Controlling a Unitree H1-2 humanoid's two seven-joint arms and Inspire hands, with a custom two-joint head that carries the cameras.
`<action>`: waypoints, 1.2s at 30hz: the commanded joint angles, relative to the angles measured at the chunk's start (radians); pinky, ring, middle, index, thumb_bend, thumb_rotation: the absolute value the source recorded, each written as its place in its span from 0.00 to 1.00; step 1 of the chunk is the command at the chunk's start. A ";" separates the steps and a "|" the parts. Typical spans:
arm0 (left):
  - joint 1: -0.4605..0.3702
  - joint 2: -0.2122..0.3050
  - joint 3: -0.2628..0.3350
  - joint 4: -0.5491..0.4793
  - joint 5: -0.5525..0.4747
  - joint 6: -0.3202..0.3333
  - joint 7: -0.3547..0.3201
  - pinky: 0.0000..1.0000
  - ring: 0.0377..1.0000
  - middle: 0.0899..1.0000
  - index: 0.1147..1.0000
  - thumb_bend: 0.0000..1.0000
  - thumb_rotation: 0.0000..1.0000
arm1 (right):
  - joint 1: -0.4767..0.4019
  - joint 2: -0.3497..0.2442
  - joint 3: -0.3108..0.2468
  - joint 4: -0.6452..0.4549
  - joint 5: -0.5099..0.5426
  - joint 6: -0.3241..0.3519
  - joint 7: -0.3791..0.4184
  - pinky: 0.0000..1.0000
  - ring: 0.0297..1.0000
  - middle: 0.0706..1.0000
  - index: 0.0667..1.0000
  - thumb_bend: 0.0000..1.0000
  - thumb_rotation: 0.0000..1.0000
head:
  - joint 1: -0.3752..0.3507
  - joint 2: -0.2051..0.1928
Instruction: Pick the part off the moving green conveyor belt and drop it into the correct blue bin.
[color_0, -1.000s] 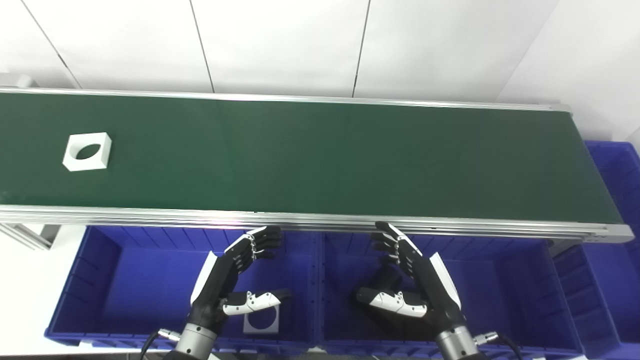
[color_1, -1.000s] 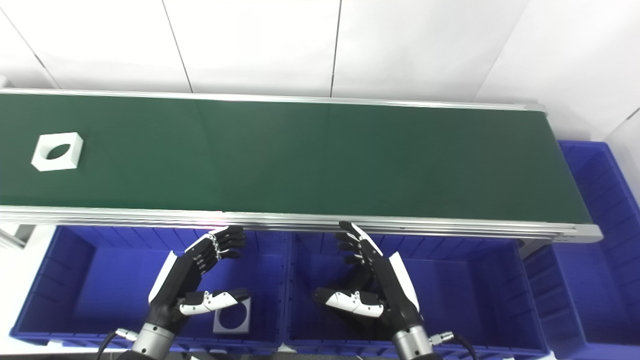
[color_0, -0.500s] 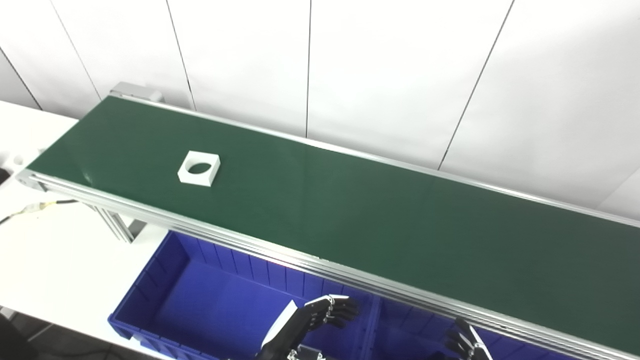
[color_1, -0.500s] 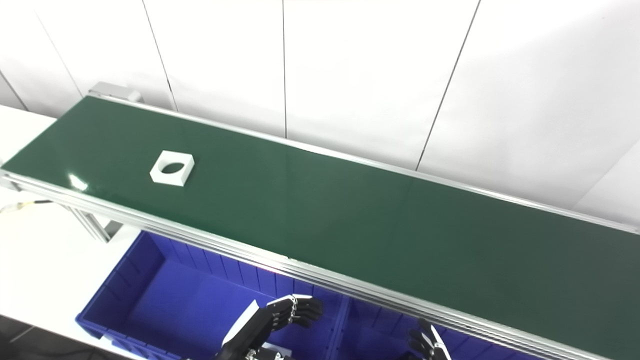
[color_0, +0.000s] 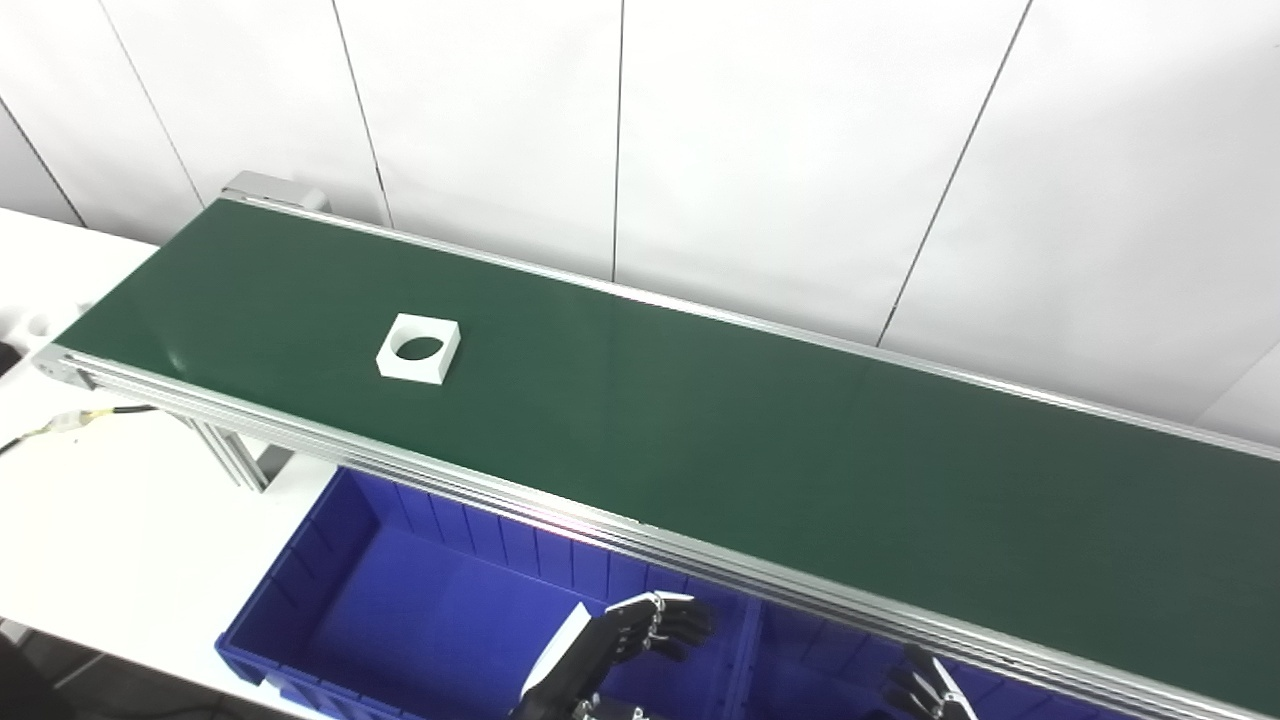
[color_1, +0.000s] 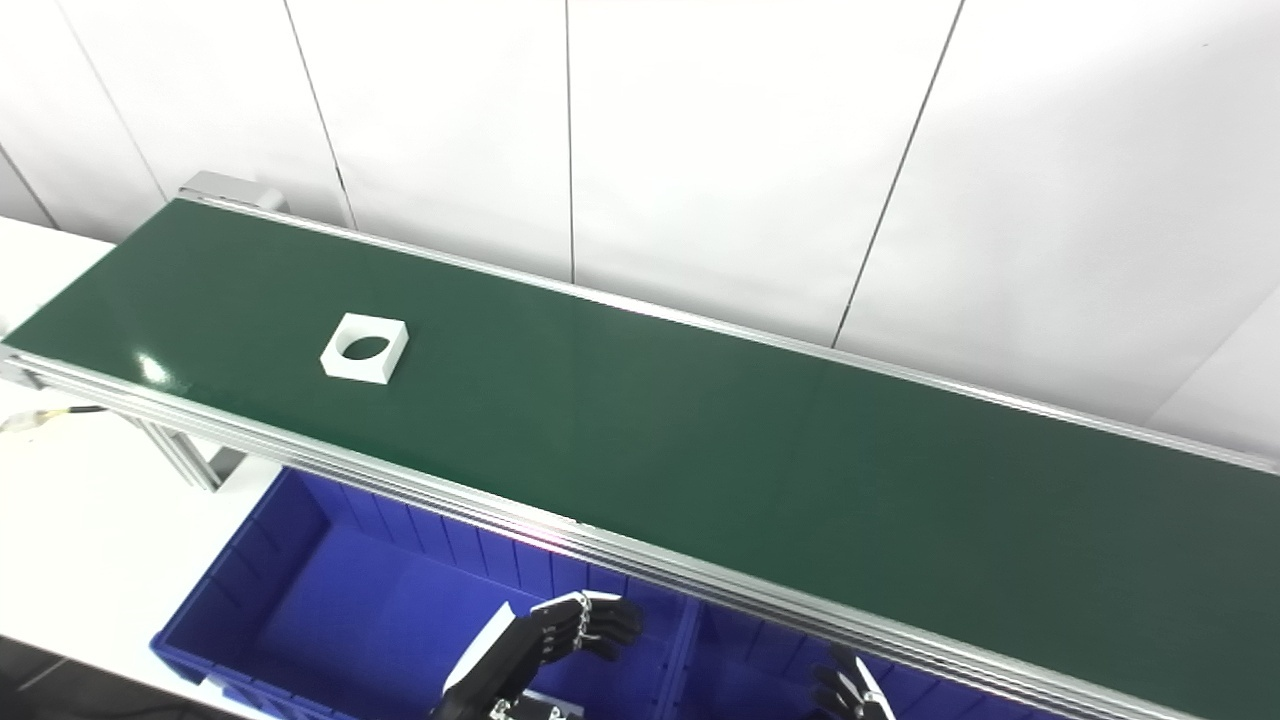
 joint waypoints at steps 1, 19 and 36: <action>-0.007 0.005 -0.003 -0.044 -0.009 -0.041 0.012 0.65 0.70 0.69 0.68 0.88 0.15 | -0.012 0.007 -0.007 -0.014 0.019 -0.063 -0.001 0.73 0.83 0.85 0.93 0.87 0.34 | 0.000 0.000; -0.191 0.134 0.135 -0.289 0.064 -0.037 -0.020 0.74 0.75 0.75 0.75 0.80 0.26 | -0.033 0.027 -0.008 0.026 0.004 -0.109 -0.013 0.71 0.82 0.84 0.92 0.90 0.37 | -0.027 0.004; -0.520 0.294 0.241 -0.134 0.199 0.112 -0.111 0.76 0.78 0.78 0.78 0.81 0.27 | -0.049 0.025 -0.011 0.068 0.028 -0.207 -0.002 0.70 0.80 0.80 0.90 0.92 0.36 | -0.029 -0.001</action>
